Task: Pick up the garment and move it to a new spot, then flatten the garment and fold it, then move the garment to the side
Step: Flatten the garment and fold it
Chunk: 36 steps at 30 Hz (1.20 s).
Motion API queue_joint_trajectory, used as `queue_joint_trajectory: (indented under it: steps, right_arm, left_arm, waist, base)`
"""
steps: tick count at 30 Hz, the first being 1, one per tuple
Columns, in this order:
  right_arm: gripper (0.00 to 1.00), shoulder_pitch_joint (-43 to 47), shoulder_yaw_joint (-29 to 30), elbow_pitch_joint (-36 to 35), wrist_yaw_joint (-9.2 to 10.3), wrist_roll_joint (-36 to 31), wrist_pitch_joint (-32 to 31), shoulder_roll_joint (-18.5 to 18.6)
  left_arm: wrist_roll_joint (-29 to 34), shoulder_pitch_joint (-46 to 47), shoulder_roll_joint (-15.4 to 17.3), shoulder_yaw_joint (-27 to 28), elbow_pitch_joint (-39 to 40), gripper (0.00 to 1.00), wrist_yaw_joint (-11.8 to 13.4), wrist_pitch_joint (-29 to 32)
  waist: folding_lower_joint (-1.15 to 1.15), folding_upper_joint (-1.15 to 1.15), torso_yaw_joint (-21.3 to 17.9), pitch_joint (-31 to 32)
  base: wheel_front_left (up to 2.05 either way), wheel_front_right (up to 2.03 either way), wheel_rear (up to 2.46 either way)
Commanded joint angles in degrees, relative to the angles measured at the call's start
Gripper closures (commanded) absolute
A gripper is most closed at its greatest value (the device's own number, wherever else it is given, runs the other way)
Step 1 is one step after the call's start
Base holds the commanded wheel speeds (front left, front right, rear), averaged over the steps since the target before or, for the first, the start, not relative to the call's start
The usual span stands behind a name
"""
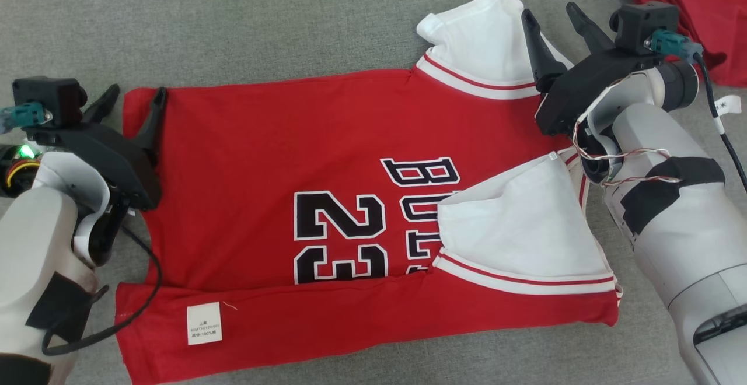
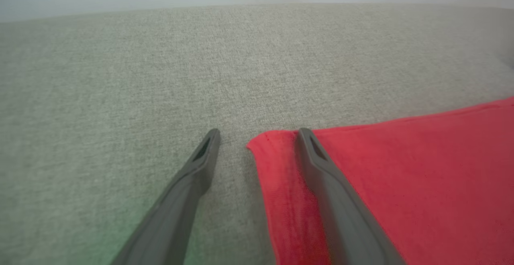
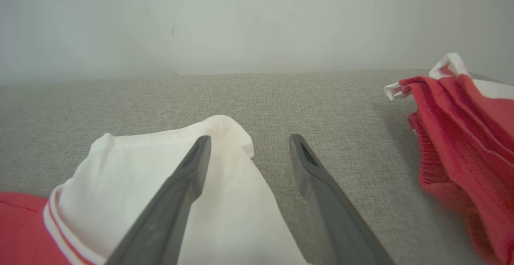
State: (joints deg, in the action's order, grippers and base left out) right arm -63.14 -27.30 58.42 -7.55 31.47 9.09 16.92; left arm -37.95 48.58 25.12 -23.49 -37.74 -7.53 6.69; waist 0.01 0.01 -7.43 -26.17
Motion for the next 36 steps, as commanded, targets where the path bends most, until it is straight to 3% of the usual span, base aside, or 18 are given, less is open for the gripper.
queue_joint_trajectory:
  steps: [1,2,3,5,22,23,24,25,30,36]
  right_arm:
    - [0.00,-0.95,-0.42,0.34,0.16,0.24,-0.09,-0.42]
    - [0.00,-1.44,-0.79,0.91,0.16,0.58,-0.36,-0.36]
    - [0.00,-1.90,-1.23,1.38,0.16,0.88,-0.38,-0.39]
    - [0.00,-2.88,-2.21,2.52,0.16,1.37,-1.24,-0.37]
    - [0.00,-10.64,-6.17,12.17,0.16,4.29,-12.73,1.80]
    - [0.26,-10.82,-6.39,12.56,0.16,4.21,-13.55,1.85]
    - [0.86,-10.84,-6.50,12.74,0.16,4.22,-13.71,1.88]
    - [1.00,-11.03,-6.30,12.85,0.16,4.49,-13.30,1.90]
    - [1.00,-12.97,-6.08,13.26,0.16,4.44,-10.89,2.47]
    - [1.00,-13.42,-6.90,11.70,0.16,3.87,-3.62,2.42]
  left_arm:
    - [-0.33,0.37,-0.28,-0.19,-0.74,0.00,0.12,0.61]
    - [-0.73,0.54,-0.45,-0.63,-1.08,0.08,0.13,1.30]
    - [-1.03,0.75,-0.44,-0.83,-1.38,0.55,0.12,1.68]
    - [-1.24,1.10,-0.31,-1.63,-2.10,1.00,0.12,3.09]
    - [-0.67,3.36,-1.97,-3.61,5.36,1.00,0.14,-2.24]
    - [-0.56,3.35,-2.02,-3.70,5.78,1.00,0.16,-2.42]
    - [-0.46,3.37,-2.05,-3.80,6.20,1.00,0.22,-2.57]
    - [-0.39,3.42,-2.03,-3.88,6.64,1.00,0.25,-2.66]
    - [-0.40,3.71,-1.84,-3.79,7.91,1.00,0.40,-3.33]
    - [-0.71,2.49,-1.82,-3.34,8.29,1.00,0.46,-5.76]
  waist:
    - [-0.01,-0.01,0.30,-0.26]
    - [-0.01,-0.01,0.48,-0.33]
    - [-0.01,-0.01,0.62,-0.37]
    - [-0.01,-0.01,0.98,-0.50]
    - [-0.01,-0.01,5.32,-2.82]
    - [-0.01,-0.01,5.44,-2.95]
    - [-0.01,-0.01,5.54,-3.12]
    - [-0.01,-0.01,5.62,-3.28]
    - [-0.01,-0.01,5.84,-3.67]
    - [-0.01,-0.01,5.50,-1.79]
  base:
    - [0.00,0.00,0.00]
    - [0.00,0.00,0.00]
    - [0.00,0.00,0.00]
    - [0.00,0.00,0.00]
    - [0.00,0.00,0.00]
    - [0.00,0.00,0.00]
    - [0.00,0.00,0.00]
    - [0.00,0.00,0.00]
    - [0.00,0.00,0.00]
    - [0.00,0.00,0.00]
